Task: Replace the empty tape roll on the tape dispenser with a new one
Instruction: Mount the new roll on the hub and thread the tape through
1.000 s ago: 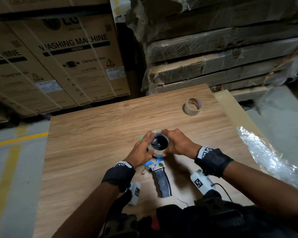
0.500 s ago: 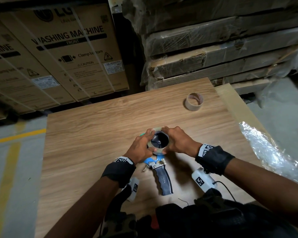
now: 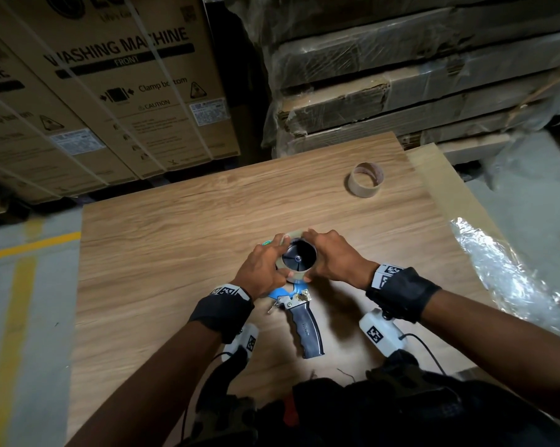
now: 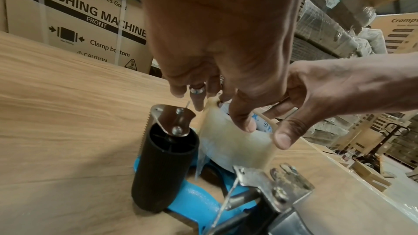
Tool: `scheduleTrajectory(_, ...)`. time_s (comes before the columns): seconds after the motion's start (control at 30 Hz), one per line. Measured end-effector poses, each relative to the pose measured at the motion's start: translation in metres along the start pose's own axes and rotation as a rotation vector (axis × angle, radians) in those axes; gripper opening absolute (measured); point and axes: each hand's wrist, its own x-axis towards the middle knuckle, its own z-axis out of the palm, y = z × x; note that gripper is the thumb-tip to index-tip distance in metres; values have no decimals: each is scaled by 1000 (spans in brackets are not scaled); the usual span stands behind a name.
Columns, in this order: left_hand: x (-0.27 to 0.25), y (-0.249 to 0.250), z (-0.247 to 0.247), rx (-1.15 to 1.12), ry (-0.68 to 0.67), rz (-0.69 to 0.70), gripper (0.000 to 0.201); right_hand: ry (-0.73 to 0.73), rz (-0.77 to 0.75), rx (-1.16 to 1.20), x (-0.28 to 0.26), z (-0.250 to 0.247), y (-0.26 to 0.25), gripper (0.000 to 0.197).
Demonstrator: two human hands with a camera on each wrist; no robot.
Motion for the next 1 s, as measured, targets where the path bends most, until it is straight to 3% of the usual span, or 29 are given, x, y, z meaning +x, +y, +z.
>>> scheduleTrajectory(1.0,8,-3,4,160,37,143,79,-38,18,-25,3,3,1,82)
